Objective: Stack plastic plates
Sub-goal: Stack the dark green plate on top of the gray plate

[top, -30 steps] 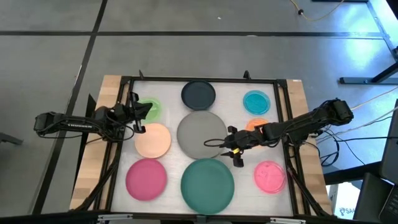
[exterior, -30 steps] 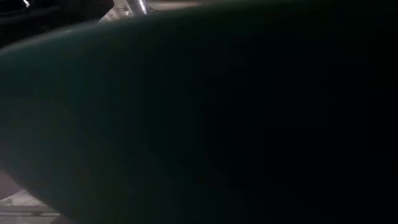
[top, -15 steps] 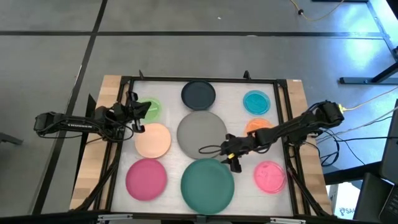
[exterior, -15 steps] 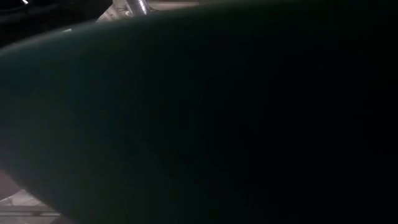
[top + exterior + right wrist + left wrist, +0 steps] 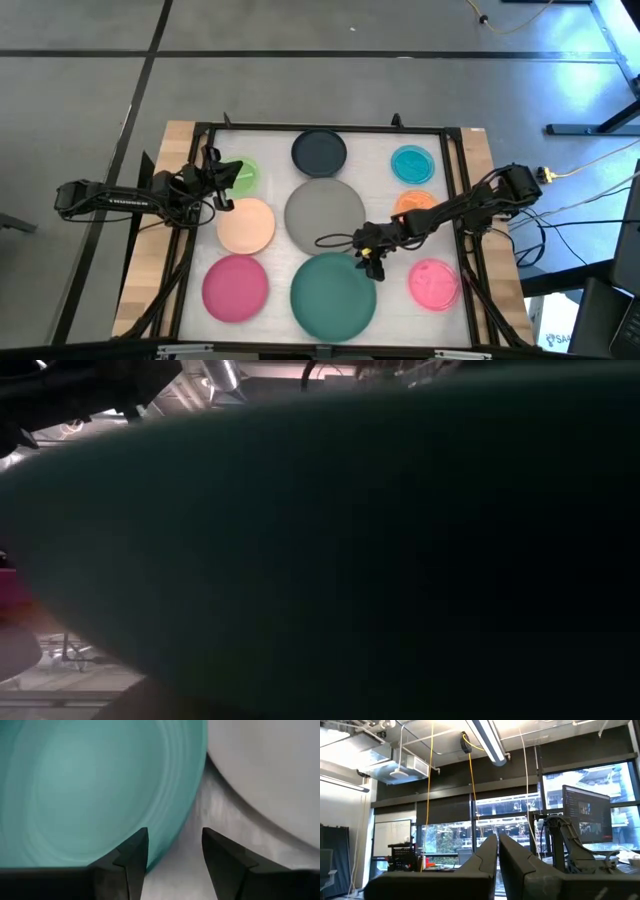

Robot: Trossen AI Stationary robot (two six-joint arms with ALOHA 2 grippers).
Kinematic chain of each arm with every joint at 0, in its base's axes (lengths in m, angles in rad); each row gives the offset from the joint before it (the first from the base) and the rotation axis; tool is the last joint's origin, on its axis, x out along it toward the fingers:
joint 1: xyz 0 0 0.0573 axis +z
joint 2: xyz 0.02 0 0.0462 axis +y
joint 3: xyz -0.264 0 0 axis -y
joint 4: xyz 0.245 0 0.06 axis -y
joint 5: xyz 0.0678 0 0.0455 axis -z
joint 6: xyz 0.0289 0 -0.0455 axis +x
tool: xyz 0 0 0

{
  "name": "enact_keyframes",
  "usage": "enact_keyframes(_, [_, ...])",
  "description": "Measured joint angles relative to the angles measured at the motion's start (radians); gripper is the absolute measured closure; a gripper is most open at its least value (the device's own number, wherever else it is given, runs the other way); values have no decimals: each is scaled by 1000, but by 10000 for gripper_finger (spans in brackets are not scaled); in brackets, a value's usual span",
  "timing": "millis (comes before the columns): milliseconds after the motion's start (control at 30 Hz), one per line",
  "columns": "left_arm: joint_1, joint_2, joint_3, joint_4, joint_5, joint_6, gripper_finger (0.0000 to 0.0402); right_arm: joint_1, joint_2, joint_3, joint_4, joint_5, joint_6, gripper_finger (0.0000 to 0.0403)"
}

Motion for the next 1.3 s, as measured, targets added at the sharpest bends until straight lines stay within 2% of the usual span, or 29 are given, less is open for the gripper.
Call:
enact_keyframes(133, [0,0,0,-1,0,0,391,0,14,0,-4,-30,14,257])
enact_keyframes(533, [0,0,0,0,0,-1,391,-2,14,0,16,-30,-62,394])
enact_keyframes(800, [0,0,0,0,0,-2,391,-2,-11,2,6,-26,-97,400])
enact_keyframes(967, [0,0,0,0,0,-2,391,-7,-67,34,-62,-2,-127,401])
enact_keyframes(1133, [0,0,0,0,0,-1,391,-66,-139,83,-153,8,-171,401])
enact_keyframes(1300, [0,0,0,-4,0,-1,391,-171,-207,109,-190,20,-215,401])
